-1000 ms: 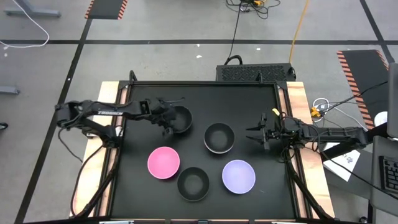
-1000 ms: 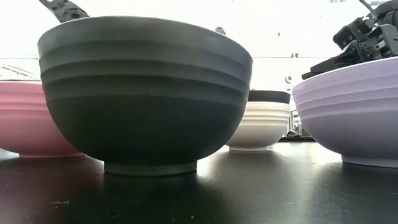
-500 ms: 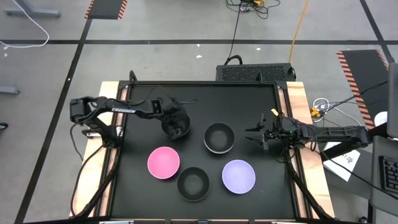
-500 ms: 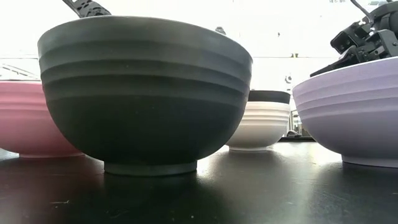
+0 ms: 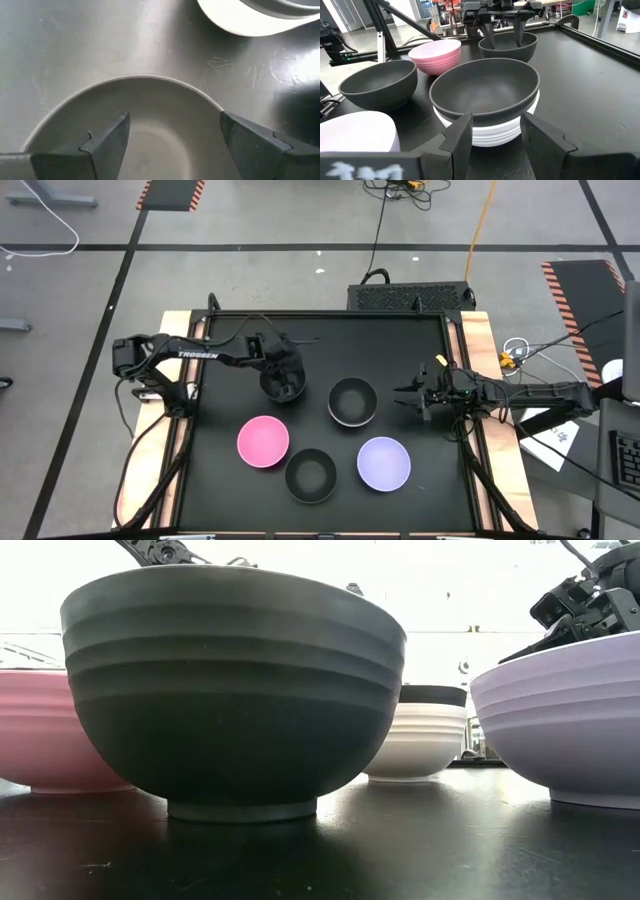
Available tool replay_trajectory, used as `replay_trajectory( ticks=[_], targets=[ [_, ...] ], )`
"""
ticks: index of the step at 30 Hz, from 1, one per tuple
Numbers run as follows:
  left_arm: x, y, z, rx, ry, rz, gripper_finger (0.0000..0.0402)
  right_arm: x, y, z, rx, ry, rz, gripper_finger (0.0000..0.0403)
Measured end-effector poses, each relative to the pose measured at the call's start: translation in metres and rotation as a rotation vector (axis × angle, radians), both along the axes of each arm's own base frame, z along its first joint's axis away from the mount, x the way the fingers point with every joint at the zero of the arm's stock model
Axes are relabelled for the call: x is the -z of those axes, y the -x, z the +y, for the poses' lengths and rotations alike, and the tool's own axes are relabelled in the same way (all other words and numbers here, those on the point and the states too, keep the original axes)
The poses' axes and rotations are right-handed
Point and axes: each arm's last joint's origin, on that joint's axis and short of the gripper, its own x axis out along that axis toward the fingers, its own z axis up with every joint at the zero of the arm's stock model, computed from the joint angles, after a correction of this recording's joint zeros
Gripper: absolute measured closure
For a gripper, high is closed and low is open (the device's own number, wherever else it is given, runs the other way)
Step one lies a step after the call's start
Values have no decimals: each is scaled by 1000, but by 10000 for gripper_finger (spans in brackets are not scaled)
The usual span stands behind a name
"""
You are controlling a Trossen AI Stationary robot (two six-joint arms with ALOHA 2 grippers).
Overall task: Nest bowls inside each other
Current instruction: Stack the top black bowl on top of the black bowl
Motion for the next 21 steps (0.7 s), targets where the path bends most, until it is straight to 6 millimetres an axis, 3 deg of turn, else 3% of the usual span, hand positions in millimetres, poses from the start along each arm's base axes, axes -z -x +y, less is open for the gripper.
replay_trajectory(
  ticks=[21],
  targets=[
    [-4, -2, -12, -10, 24, -10, 89, 0, 0, 0, 1, -4, 0, 245]
  ],
)
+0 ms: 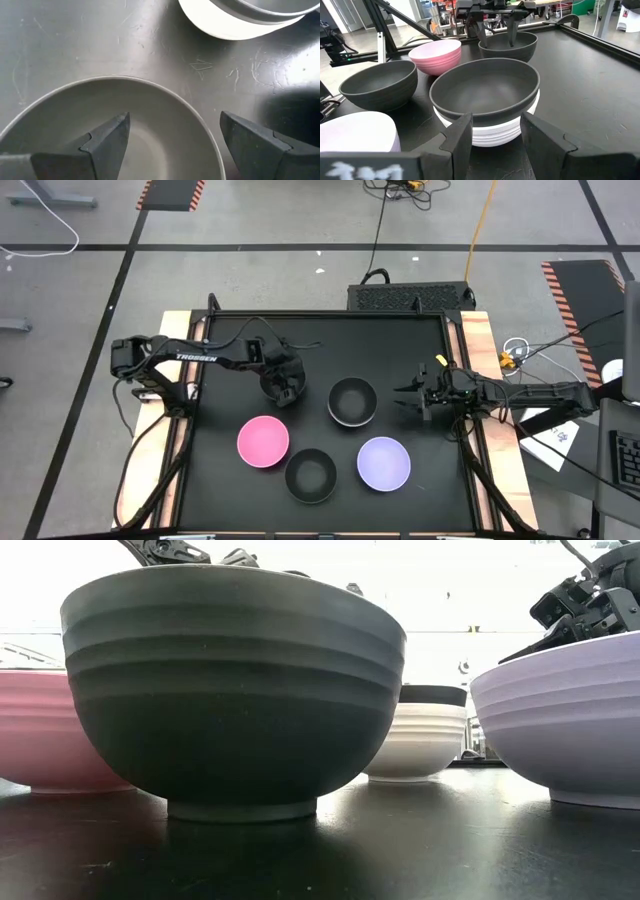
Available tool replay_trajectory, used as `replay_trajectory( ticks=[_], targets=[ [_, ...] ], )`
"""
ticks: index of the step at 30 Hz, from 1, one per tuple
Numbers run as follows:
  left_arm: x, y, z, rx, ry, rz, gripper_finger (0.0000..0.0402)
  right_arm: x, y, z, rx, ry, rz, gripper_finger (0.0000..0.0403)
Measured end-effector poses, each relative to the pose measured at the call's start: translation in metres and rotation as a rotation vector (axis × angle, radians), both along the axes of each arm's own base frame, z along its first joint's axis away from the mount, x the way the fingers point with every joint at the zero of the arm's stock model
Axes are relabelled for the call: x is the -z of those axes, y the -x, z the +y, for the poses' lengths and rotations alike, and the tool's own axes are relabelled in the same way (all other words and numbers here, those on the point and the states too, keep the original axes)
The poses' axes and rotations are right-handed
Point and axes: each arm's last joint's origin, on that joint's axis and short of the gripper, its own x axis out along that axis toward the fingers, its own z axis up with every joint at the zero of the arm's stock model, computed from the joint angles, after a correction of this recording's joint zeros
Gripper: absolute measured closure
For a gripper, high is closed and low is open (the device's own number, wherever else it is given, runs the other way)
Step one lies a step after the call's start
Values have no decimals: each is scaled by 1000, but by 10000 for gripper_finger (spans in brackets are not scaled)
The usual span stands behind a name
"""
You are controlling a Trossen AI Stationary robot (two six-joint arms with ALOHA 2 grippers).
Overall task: Nest bowls inside each other
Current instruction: Stack the top black bowl on top of the black bowl
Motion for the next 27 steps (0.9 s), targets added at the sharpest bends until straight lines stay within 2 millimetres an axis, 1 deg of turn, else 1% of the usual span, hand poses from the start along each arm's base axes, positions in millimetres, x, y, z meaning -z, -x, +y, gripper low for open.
replay_trajectory(
  ticks=[8, 14, 18, 27],
  targets=[
    [1, 0, 1, -22, -37, 8, 89, 0, 0, 0, 1, -4, 0, 245],
    [13, 6, -1, -32, -32, 35, 89, 0, 0, 0, 1, -7, 0, 245],
    [17, 8, -1, -39, -27, 39, 89, 0, 0, 0, 1, -8, 0, 245],
    [17, 7, -1, -34, -34, 25, 89, 0, 0, 0, 2, -11, 0, 245]
  ],
)
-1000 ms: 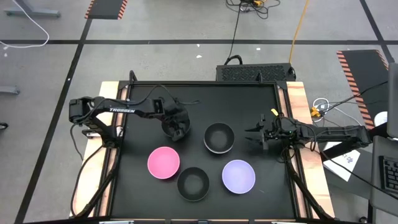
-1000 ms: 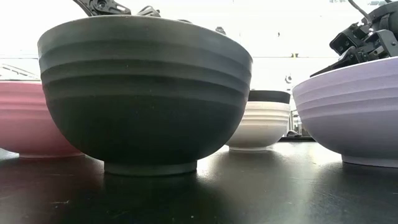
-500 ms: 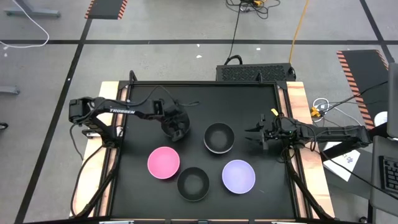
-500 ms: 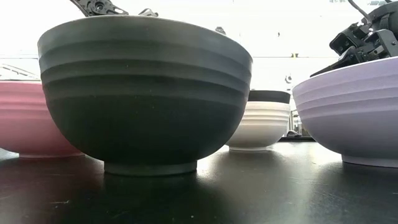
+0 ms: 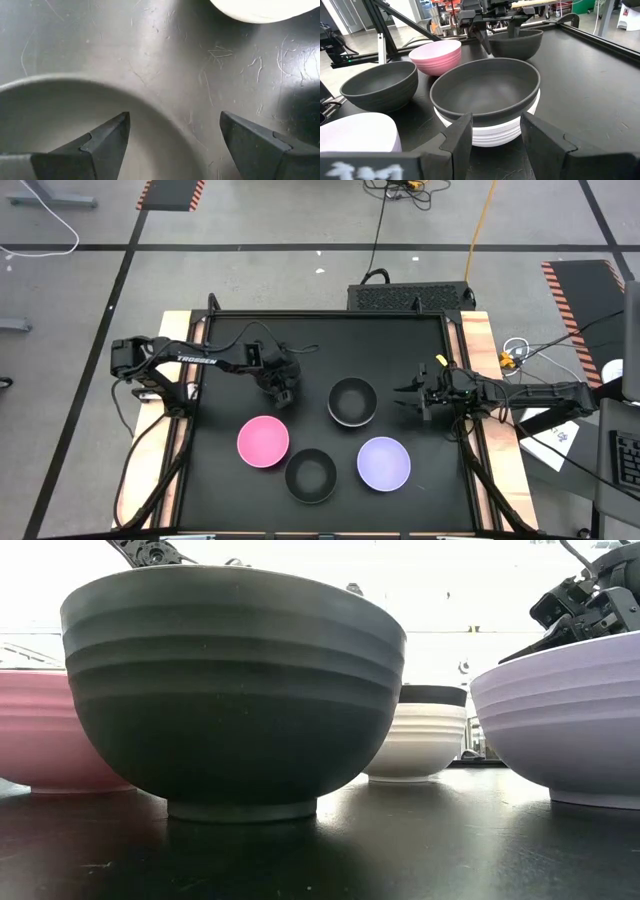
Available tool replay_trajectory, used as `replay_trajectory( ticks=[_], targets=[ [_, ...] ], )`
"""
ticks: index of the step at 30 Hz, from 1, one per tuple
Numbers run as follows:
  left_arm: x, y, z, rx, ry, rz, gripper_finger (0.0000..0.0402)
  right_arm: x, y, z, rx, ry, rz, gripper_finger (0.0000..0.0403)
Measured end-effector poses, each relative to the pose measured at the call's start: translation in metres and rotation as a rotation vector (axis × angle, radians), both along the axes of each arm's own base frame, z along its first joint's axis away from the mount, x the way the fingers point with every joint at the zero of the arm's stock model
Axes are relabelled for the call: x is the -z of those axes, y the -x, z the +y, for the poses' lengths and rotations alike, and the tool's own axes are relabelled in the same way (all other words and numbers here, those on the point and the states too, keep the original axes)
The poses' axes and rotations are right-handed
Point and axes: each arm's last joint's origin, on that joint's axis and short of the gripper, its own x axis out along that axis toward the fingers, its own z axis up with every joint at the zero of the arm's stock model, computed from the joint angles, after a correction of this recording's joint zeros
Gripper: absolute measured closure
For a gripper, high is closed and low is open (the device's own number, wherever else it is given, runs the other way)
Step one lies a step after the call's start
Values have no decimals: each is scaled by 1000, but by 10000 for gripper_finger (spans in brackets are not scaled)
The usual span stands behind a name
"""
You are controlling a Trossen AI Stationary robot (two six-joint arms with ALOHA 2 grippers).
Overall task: Nest bowls inside each other
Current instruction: Stack the top black bowl on top of the black bowl
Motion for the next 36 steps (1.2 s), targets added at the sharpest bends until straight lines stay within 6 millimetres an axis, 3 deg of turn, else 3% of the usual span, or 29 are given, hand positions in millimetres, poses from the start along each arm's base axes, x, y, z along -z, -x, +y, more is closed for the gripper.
replay_trajectory(
  ticks=[17, 23, 36],
  targets=[
    [0, 0, 2, -3, -31, 4, 89, 0, 0, 0, 0, 0, 0, 245],
    [-13, -8, 4, 5, -29, -46, 89, 0, 0, 0, 2, -14, 0, 245],
    [-13, -4, 5, -171, 3, 26, 51, 4, -2, 0, 3, -22, 39, 245]
  ],
)
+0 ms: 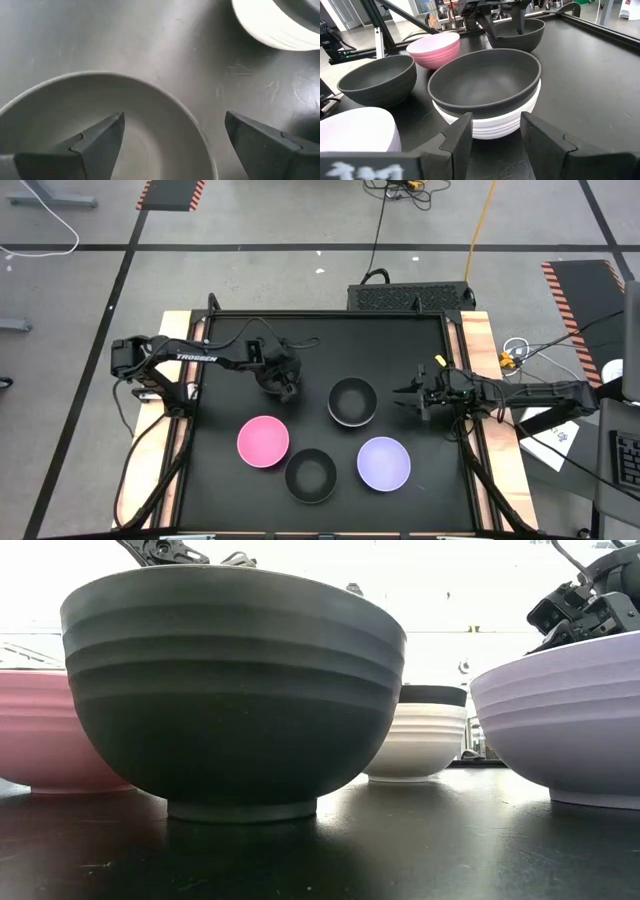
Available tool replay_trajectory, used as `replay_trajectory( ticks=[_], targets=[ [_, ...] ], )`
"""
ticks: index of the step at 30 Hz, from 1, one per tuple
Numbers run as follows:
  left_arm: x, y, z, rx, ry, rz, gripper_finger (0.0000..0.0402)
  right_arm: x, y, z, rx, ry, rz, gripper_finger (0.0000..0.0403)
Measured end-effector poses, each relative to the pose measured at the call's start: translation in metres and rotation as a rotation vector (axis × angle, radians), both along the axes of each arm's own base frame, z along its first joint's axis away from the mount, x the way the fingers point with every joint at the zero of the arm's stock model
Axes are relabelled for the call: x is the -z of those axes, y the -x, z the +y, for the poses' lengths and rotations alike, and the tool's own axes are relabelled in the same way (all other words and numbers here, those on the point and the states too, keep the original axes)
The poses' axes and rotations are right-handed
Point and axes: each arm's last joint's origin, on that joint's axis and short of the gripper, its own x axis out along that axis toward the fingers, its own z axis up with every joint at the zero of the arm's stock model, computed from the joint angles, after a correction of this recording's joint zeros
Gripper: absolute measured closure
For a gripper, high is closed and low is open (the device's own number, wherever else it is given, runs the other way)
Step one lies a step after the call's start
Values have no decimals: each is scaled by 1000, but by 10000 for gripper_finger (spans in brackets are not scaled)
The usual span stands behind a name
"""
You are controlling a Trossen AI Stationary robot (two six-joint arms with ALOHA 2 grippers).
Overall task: Nest bowls inside each other
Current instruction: Stack the top black bowl on top of the black bowl
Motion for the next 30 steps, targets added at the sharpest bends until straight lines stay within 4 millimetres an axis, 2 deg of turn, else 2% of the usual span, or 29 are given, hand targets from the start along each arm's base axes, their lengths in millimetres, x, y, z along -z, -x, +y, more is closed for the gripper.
replay_trajectory(
  ticks=[14, 30],
  targets=[
    [2, 3, -1, -21, 9, 43, 52, 0, 0, 0, 0, 0, 1, 245],
    [2, 2, -10, 40, 20, 47, 149, 0, 0, 0, 0, 0, 1, 245]
  ],
)
